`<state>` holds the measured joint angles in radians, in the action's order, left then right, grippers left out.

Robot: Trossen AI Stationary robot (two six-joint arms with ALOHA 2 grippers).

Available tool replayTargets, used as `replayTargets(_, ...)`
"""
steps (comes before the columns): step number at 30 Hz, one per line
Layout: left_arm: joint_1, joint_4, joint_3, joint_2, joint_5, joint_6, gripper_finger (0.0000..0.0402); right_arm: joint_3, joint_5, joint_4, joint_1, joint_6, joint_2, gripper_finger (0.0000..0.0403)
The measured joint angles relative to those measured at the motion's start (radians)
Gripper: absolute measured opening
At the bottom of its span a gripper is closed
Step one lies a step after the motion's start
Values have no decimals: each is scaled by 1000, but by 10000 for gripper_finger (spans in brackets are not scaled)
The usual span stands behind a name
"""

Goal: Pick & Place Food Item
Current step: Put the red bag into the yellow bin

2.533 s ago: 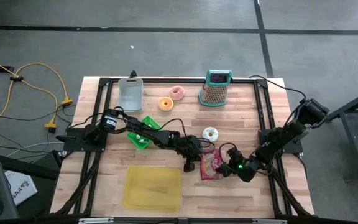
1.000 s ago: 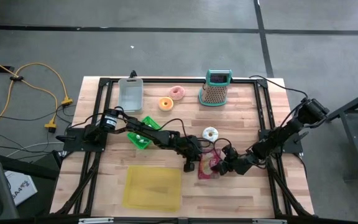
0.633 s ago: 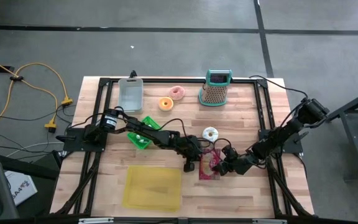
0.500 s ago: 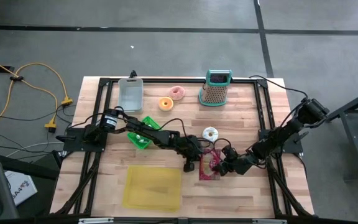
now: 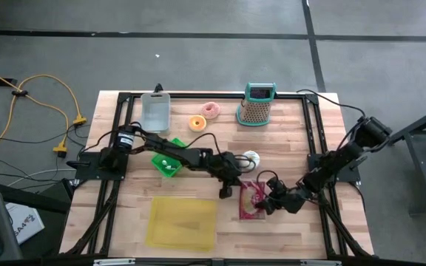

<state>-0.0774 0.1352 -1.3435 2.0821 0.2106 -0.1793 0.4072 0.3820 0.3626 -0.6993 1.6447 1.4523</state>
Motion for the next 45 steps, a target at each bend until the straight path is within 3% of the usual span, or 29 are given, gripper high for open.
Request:
replayTargets(6,11,-10,0,-38,5,14,1,0,85,5,-45,-45,-53,6)
replayTargets(17,55,-13,0,-124,234,-8,5,0,174,2,-114,-154,-113,6)
replayTargets(21,91,-7,0,-149,358,-64,28,0,198,-34,-134,-158,-113,6)
replayTargets(28,150,0,0,-153,482,-193,91,0,266,-90,-168,-172,-113,5)
replayTargets(34,174,14,0,-153,499,-313,125,0,337,-93,-173,-243,-113,5)
replayTargets(45,174,62,0,-153,490,-427,129,0,480,-97,-173,-367,-170,5)
